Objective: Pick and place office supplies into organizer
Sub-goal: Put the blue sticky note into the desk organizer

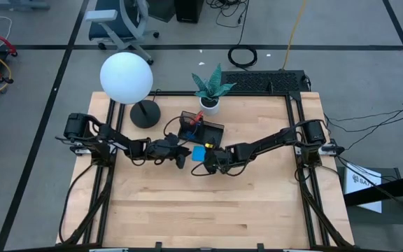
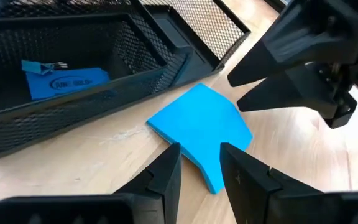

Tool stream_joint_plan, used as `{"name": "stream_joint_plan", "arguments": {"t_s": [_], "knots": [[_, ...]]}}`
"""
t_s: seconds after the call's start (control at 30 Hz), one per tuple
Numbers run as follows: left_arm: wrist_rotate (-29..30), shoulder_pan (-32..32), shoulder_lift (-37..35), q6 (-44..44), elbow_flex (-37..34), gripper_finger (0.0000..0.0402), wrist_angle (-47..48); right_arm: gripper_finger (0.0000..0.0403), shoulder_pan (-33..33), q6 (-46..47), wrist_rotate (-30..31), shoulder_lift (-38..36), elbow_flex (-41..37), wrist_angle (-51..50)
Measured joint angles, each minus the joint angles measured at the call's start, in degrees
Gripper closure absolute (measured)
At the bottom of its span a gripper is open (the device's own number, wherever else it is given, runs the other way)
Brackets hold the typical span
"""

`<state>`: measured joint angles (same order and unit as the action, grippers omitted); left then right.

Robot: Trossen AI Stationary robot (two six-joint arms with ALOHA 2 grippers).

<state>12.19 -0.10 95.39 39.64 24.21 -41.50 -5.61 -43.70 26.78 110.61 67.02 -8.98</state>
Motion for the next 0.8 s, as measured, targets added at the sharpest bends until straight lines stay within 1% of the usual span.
{"name": "stream_joint_plan", "arguments": {"t_s": [0.1,0.23,0.33,0.47,0.7,0.8], "knots": [[1.62,0.0,0.0,0.62,0.0,0.0282,-0.11,0.0229,0.31,0.48,0.07,0.0,0.0,-1.66],[1.86,0.01,0.0,0.76,0.01,0.0282,-0.08,0.0231,0.36,0.44,0.13,0.0,-0.02,-3.55],[2.07,0.02,0.0,0.76,0.0,0.0282,-0.08,0.0231,0.35,-0.06,-0.17,0.0,0.0,-2.67],[3.37,0.02,0.0,0.77,0.0,0.0282,-0.08,0.0232,0.42,-0.42,-2.83,0.0,0.0,-2.4],[3.38,0.07,0.0,1.02,0.0,0.0282,-1.02,0.0232,0.66,-0.46,-2.88,0.02,0.0,-2.01],[3.03,0.07,1.59,1.57,0.02,0.0282,-2.93,0.0232,0.93,-0.46,-2.88,0.04,0.0,-2.01]]}}
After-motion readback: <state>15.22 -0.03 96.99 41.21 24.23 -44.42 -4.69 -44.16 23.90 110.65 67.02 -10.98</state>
